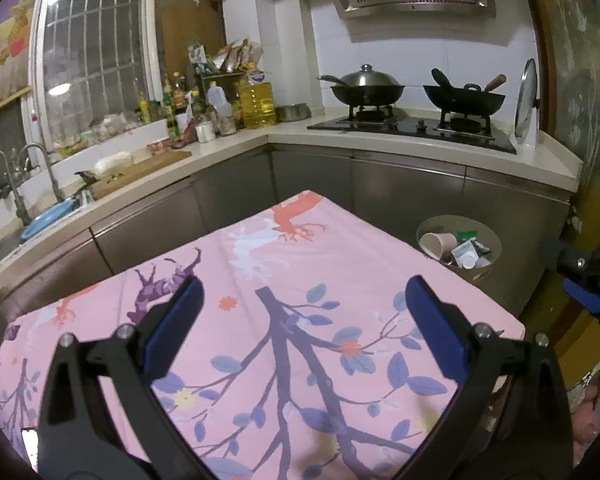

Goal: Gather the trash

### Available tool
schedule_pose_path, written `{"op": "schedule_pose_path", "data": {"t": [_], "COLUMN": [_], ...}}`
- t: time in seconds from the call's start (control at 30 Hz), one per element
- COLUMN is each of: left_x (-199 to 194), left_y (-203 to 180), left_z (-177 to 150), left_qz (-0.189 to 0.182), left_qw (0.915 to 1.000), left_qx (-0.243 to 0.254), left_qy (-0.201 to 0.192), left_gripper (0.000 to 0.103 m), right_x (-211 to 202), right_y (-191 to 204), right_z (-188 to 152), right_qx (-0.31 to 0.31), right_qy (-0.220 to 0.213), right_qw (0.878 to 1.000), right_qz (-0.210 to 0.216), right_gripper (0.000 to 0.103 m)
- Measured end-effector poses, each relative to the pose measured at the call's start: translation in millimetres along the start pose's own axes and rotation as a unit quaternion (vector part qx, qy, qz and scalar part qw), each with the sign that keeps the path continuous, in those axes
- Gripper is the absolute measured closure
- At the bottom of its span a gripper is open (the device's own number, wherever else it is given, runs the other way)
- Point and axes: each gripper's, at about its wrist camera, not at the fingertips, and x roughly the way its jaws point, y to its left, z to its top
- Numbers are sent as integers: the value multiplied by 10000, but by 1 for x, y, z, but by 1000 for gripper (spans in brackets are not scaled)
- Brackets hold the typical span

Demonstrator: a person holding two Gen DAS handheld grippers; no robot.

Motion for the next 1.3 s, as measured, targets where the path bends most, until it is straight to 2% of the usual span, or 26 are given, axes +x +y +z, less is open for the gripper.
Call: {"op": "schedule_pose_path", "data": {"t": [0.23, 0.63, 1.3], "left_x": [5, 9, 14], "left_y": [2, -5, -27], "left_z": [-4, -7, -12], "left_qz": [160, 107, 173], "left_qw": [9996, 9995, 9986], "left_qx": [-34, 63, 322], "left_qy": [237, 297, 374], "left_gripper": [6, 6, 6], "right_x": [2, 2, 0], "right_y": [-5, -16, -36], "right_z": [1, -5, -6], "right_qx": [22, 194, 511], "right_qy": [68, 126, 145], "right_qw": [10000, 9996, 9985], "right_qz": [13, -148, -156], "right_gripper": [12, 12, 12]}}
